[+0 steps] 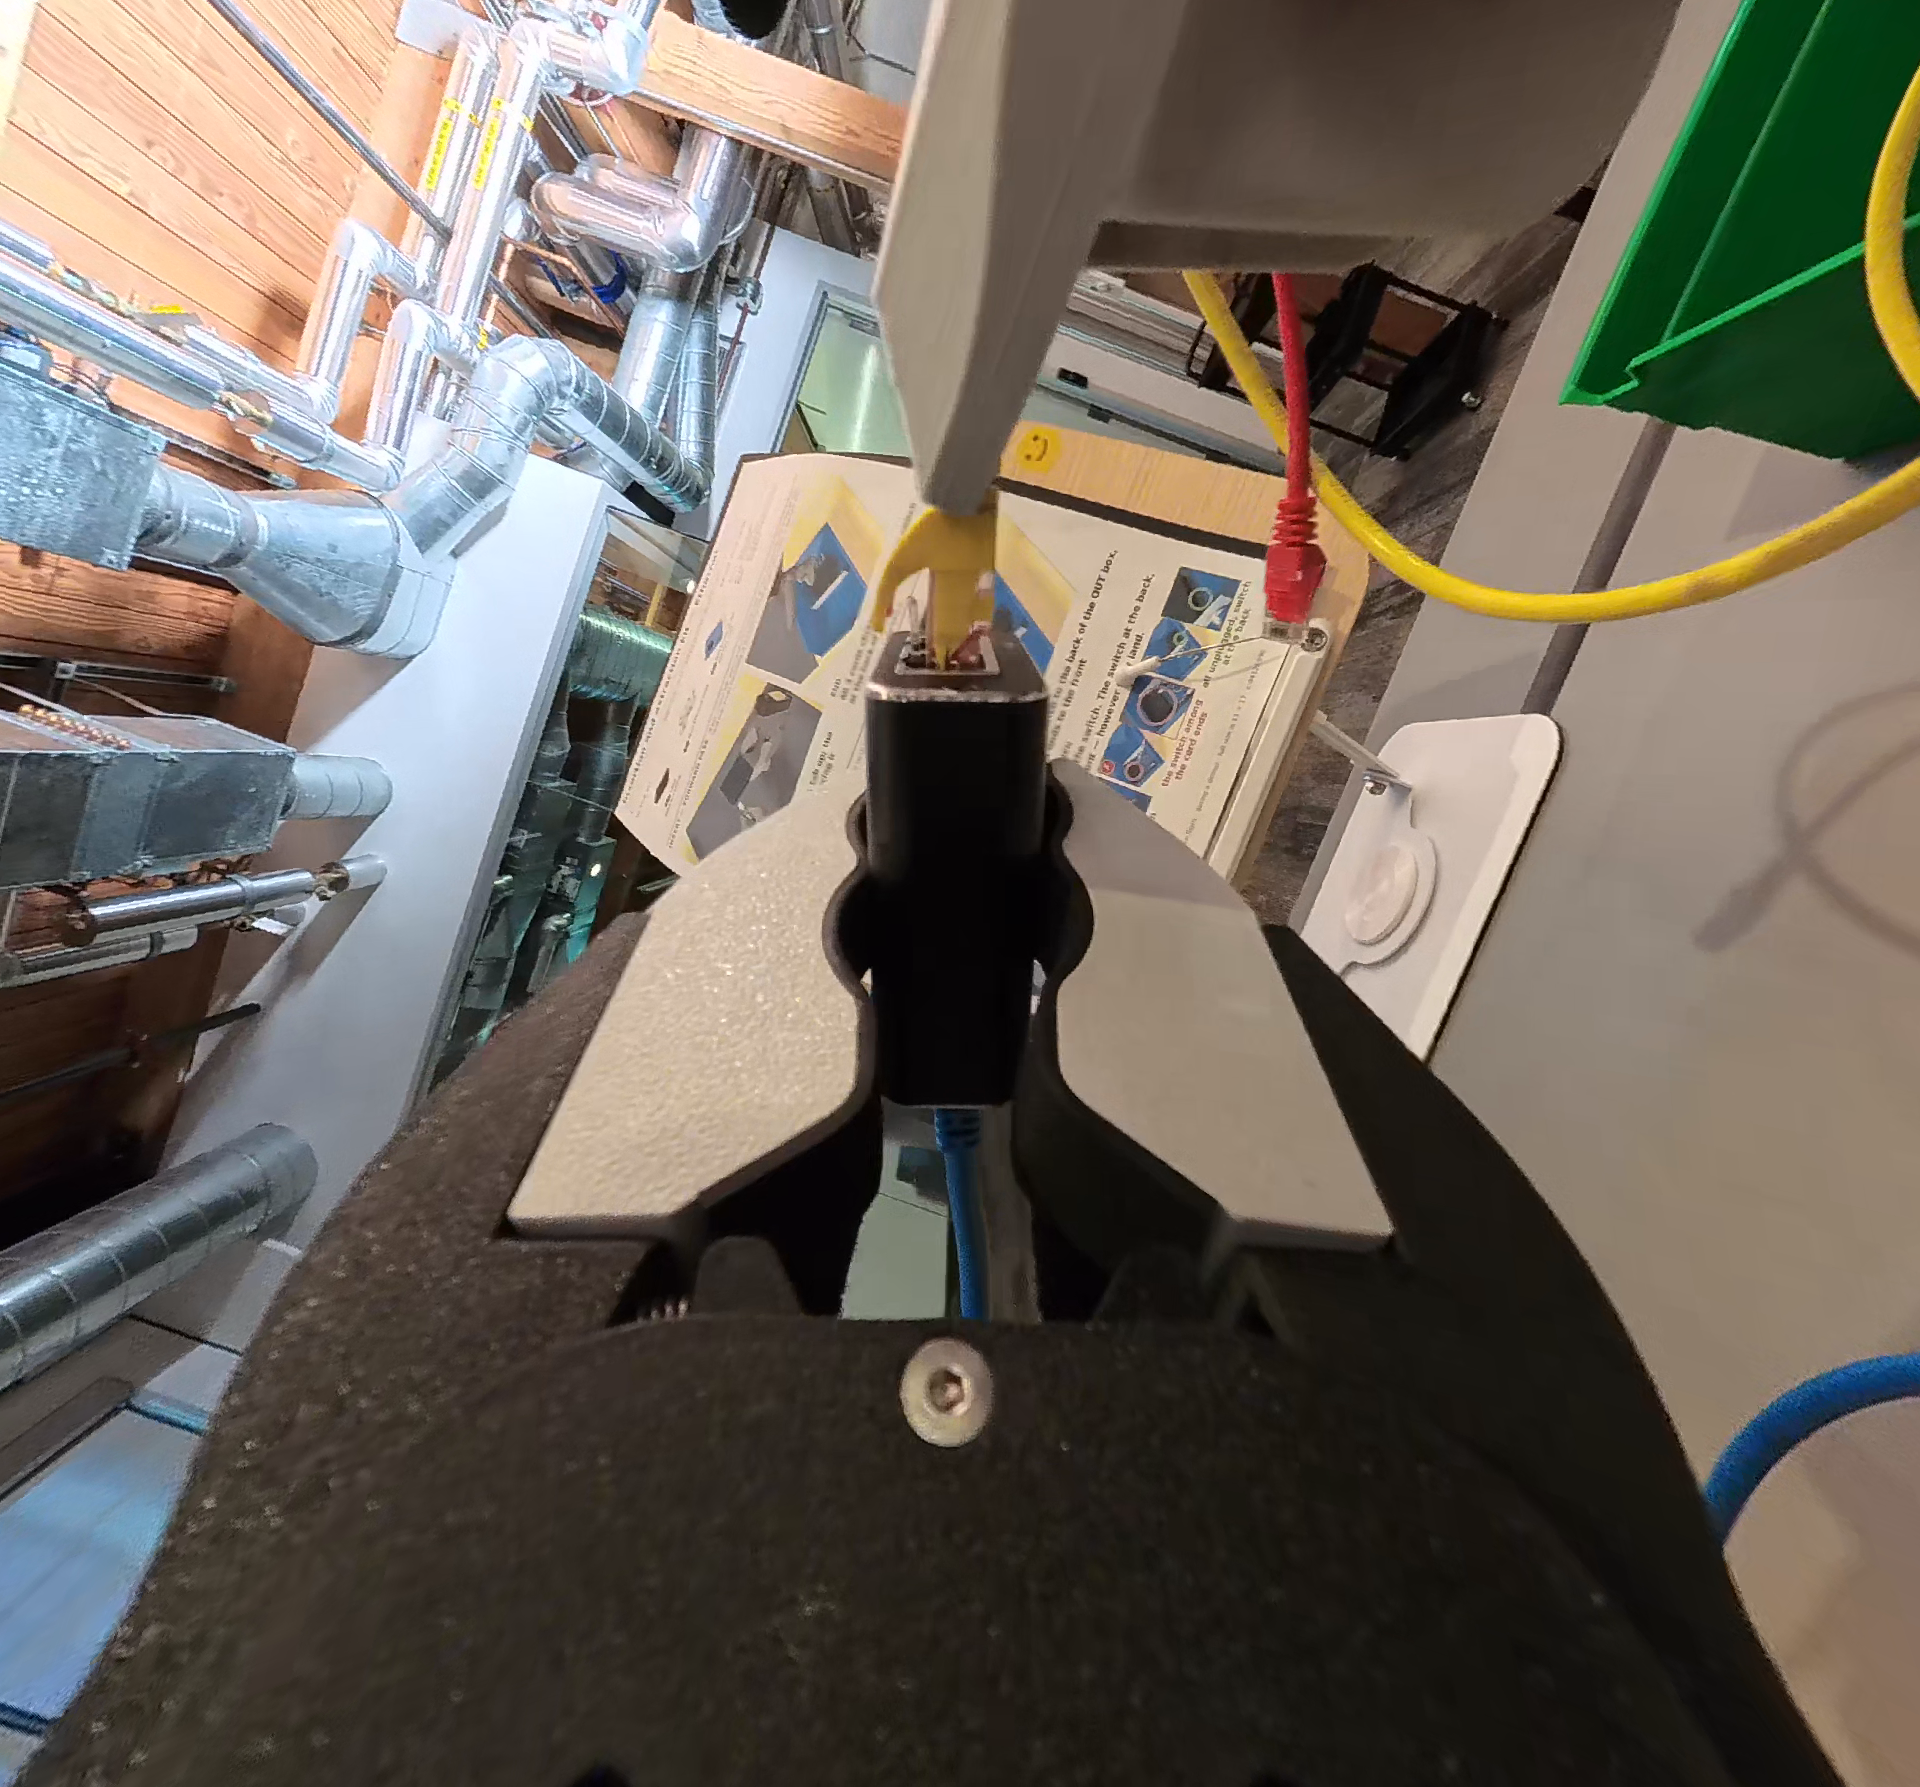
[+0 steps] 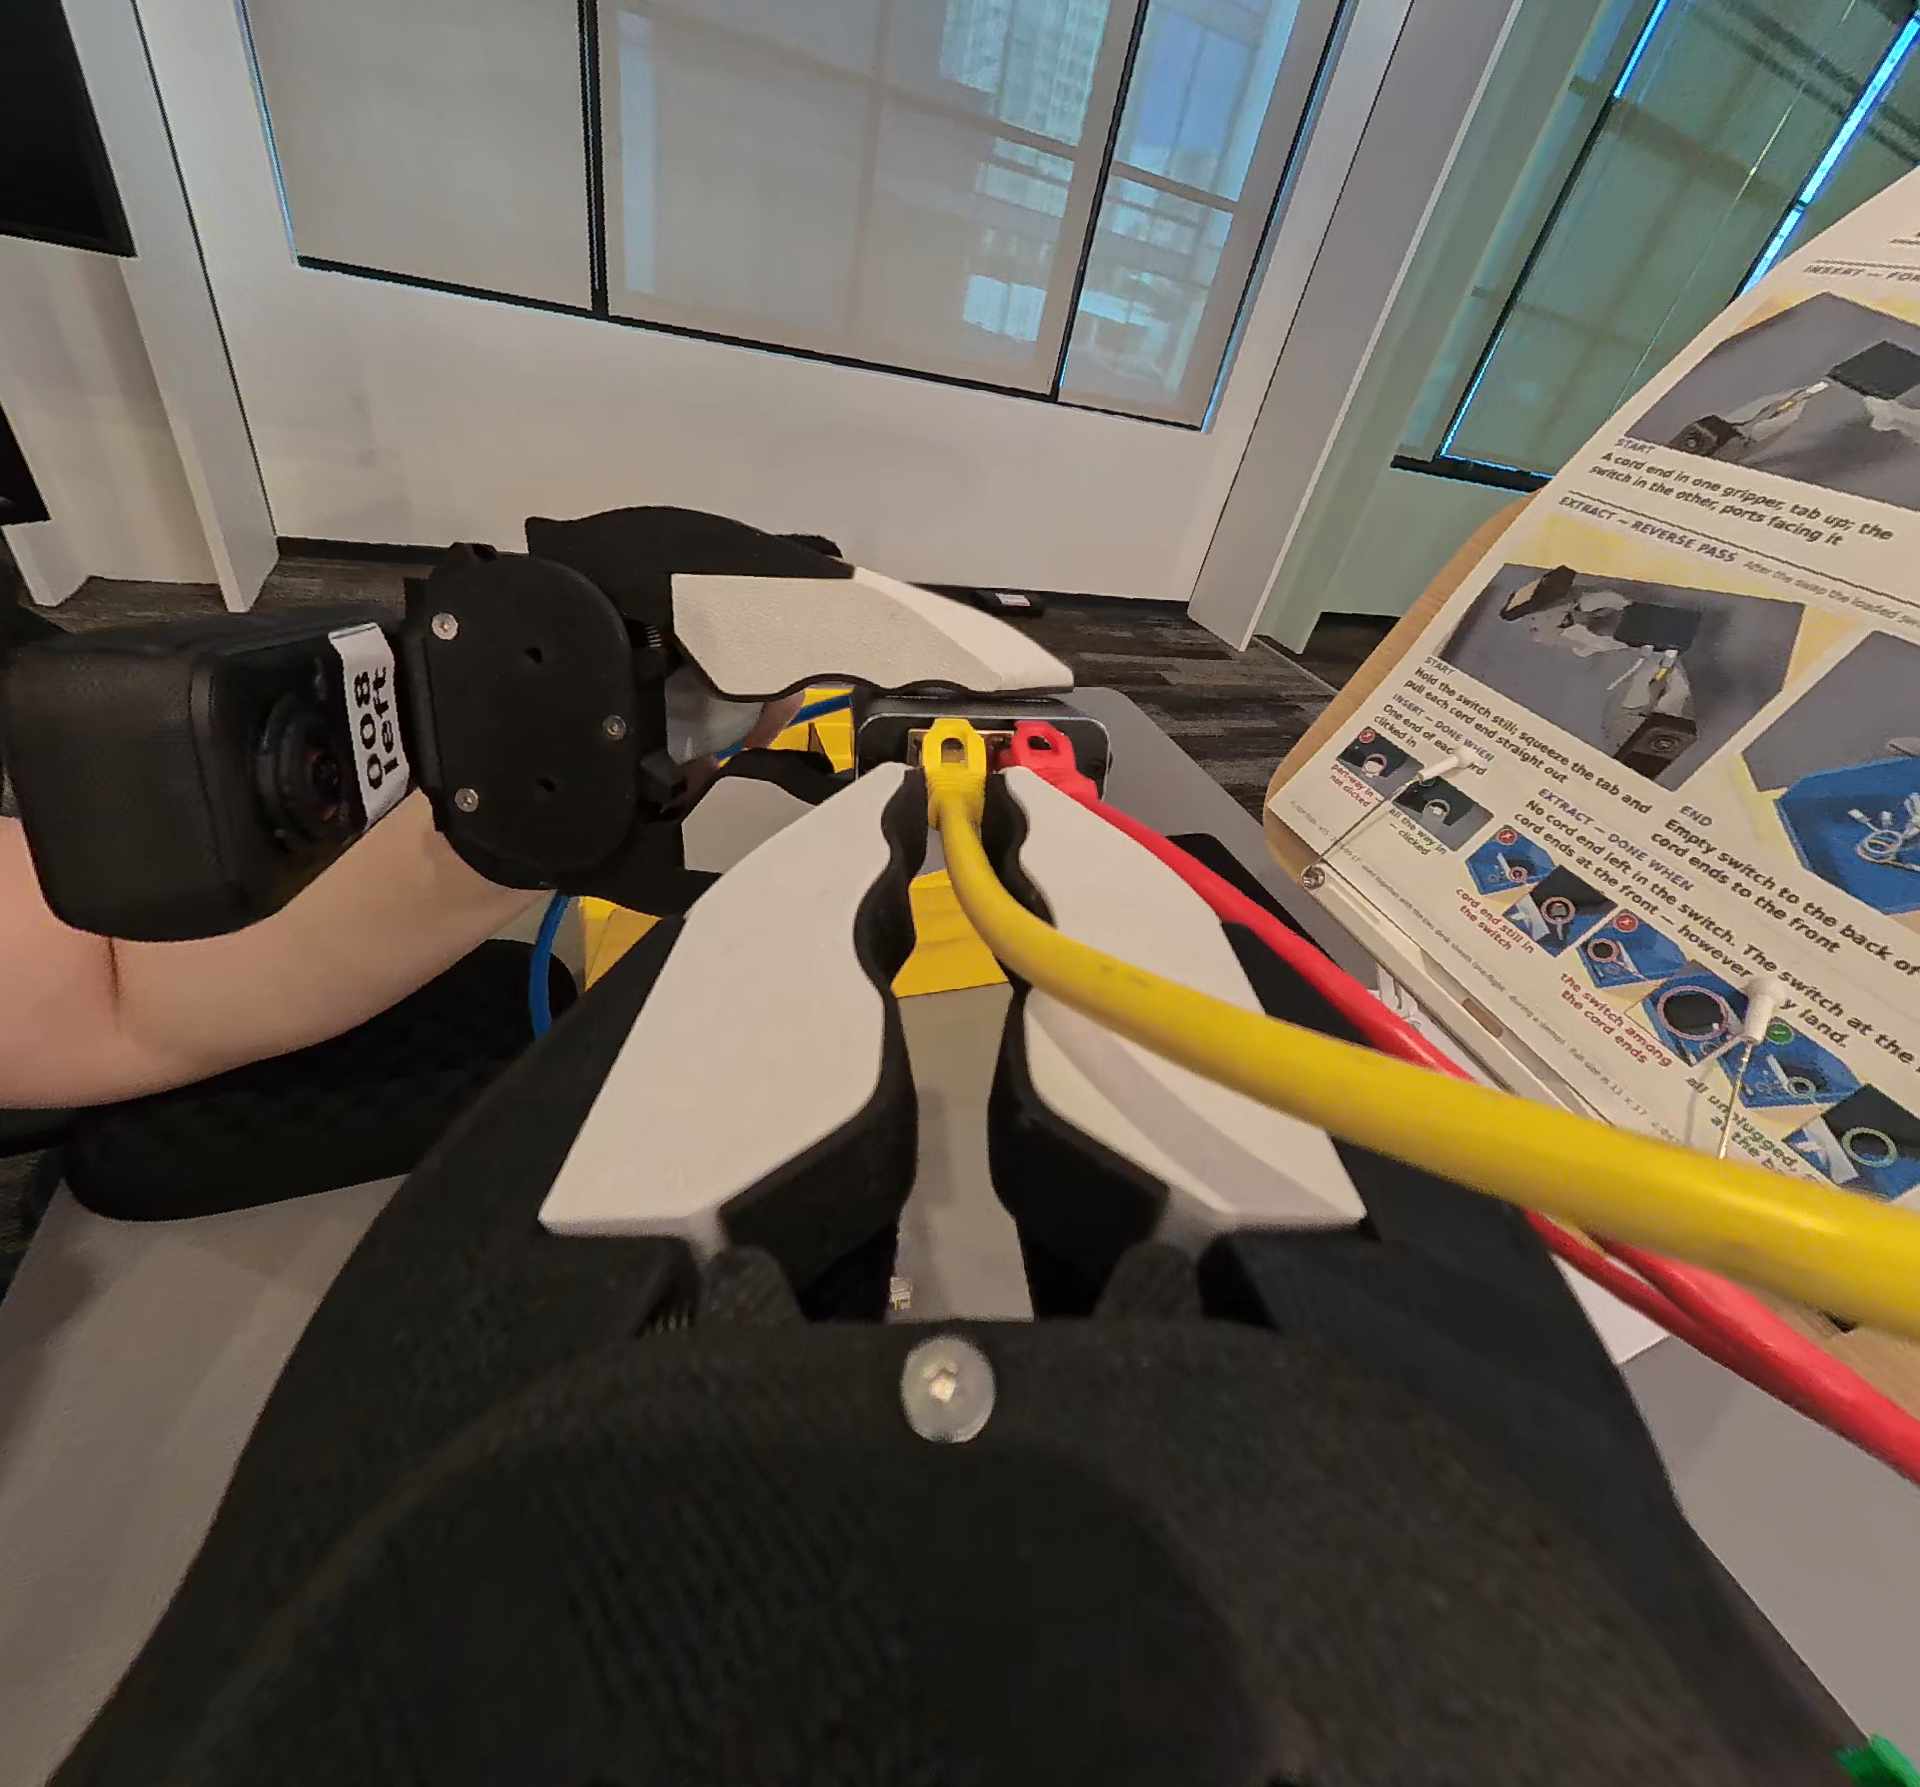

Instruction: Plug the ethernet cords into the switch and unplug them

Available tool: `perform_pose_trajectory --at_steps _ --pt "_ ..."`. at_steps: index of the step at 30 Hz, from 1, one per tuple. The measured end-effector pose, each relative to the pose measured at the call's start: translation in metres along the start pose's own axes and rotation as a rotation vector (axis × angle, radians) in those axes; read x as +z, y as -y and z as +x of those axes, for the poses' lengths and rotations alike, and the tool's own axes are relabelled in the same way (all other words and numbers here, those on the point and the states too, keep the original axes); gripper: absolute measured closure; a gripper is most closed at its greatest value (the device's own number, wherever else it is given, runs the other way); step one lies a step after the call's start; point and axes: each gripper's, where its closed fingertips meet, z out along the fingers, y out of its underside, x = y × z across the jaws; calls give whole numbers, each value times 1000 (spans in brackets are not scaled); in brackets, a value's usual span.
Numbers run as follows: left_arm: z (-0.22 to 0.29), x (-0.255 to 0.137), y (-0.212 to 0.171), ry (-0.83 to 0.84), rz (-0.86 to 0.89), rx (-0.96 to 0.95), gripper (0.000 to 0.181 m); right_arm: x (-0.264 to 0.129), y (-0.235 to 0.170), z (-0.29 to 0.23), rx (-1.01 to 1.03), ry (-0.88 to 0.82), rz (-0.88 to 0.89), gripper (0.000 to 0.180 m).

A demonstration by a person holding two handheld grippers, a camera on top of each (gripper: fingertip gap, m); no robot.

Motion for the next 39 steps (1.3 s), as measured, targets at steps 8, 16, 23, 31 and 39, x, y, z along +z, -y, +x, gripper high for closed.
perform_pose_trajectory --at_steps 8,16,23,31,39 --pt "3 0 -1 -17 0 -12 156 0 -3 -1 17 16 -12 165" --pt "5 0 0 -26 8 -23 156 1 -4 -1 13 14 -27 165" --pt "6 0 -1 -22 2 -15 156 2 -6 -1 0 -2 -38 167" --pt "5 -1 0 -26 2 -25 156 3 -5 -1 11 1 -26 167" --pt "3 2 -4 -61 10 -34 155 5 -1 3 19 4 12 167"
